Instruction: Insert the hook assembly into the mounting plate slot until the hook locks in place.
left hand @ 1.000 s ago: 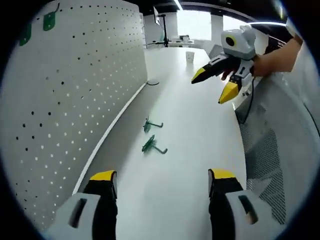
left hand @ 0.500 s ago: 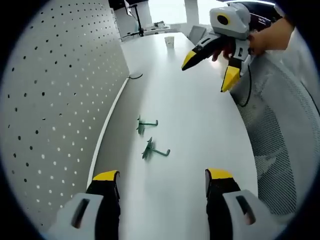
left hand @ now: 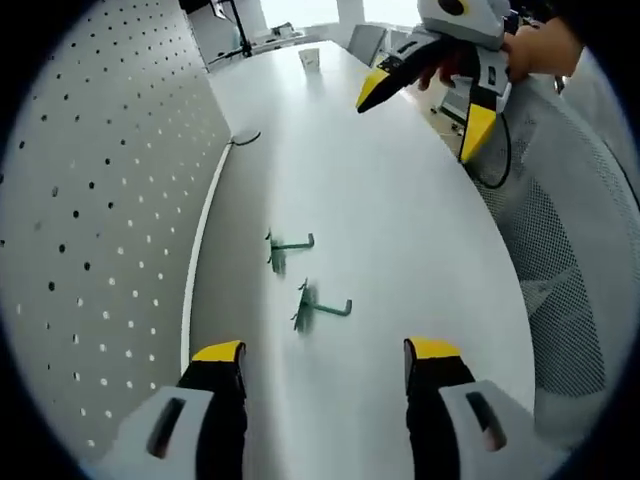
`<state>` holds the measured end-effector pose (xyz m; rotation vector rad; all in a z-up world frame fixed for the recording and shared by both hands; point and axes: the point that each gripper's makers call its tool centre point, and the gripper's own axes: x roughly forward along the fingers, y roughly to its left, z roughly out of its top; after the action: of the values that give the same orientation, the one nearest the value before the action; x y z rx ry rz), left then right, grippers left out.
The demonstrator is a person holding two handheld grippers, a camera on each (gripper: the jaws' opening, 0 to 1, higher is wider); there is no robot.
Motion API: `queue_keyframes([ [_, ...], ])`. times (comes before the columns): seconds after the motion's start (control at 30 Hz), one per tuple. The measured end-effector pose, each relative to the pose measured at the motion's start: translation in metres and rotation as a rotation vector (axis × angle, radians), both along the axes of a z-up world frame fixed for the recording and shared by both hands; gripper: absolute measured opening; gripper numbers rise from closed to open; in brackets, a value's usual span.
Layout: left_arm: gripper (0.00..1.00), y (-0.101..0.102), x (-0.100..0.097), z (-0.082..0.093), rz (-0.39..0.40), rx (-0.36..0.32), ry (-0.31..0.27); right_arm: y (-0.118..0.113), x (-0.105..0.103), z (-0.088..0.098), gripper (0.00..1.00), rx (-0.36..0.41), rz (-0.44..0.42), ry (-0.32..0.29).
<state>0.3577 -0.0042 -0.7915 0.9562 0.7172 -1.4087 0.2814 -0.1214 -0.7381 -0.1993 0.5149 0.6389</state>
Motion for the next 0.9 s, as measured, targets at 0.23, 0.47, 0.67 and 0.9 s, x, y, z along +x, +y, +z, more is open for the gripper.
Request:
queue_keyframes([
  [0.23, 0.64, -0.004, 0.002, -0.009, -0.039, 0.035, 0.01, -0.003, 0.001, 0.001, 0.57, 0.009, -0.013, -0.002],
  [0.47, 0.65, -0.009, 0.003, -0.017, -0.092, 0.072, 0.011, -0.003, 0.001, 0.001, 0.57, 0.01, -0.016, -0.004],
  [0.67, 0.65, -0.012, 0.002, -0.023, -0.14, 0.1, 0.02, -0.004, 0.002, 0.002, 0.57, 0.016, -0.017, -0.004],
  [0.9, 0.65, -0.014, 0.004, -0.031, -0.17, 0.138, 0.034, -0.003, 0.002, 0.002, 0.57, 0.028, -0.019, -0.001],
])
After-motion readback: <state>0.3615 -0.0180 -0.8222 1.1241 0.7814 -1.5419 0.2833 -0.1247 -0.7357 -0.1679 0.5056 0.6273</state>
